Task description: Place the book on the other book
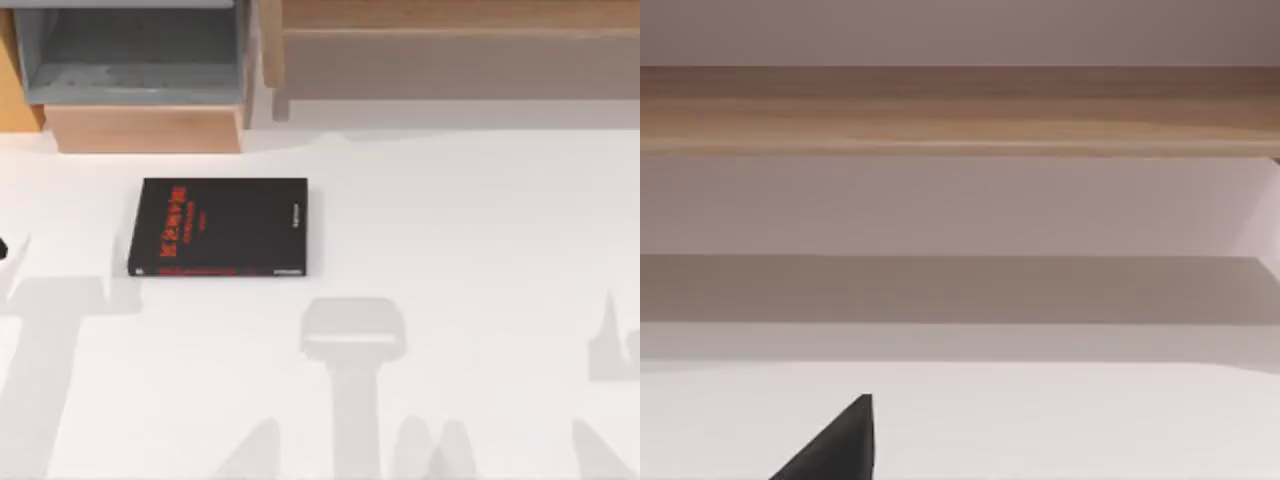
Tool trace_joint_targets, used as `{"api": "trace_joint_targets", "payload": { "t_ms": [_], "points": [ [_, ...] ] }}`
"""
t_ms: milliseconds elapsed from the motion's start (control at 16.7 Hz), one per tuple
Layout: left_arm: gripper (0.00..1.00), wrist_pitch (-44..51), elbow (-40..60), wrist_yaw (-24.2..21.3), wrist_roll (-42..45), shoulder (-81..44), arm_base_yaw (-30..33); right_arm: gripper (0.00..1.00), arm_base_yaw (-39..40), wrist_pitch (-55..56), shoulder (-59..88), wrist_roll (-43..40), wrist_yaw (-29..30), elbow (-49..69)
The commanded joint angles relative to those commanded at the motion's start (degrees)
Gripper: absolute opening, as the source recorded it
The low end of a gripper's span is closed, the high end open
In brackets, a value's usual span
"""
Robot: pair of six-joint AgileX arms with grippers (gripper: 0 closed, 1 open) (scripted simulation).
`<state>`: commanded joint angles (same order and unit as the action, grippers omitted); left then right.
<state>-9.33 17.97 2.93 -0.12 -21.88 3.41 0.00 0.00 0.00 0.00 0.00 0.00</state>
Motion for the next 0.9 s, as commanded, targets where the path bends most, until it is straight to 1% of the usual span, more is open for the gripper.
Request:
{"api": "trace_joint_targets", "payload": {
  "t_ms": [120,600,780,900],
  "points": [
    [1.00,-3.86,7.50,1.21,-0.03,-11.39,1.43,1.00,0.00,0.00,0.00,0.00,0.00,0.00],
    [1.00,-19.39,38.08,6.07,-0.08,-63.19,7.25,1.00,0.00,0.00,0.00,0.00,0.00,0.00],
    [1.00,-23.78,46.67,7.43,-0.08,-76.75,8.93,1.00,0.00,0.00,0.00,0.00,0.00,0.00],
    [1.00,-25.91,50.82,8.10,-0.08,-82.79,9.73,1.00,0.00,0.00,0.00,0.00,0.00,0.00]
  ]
}}
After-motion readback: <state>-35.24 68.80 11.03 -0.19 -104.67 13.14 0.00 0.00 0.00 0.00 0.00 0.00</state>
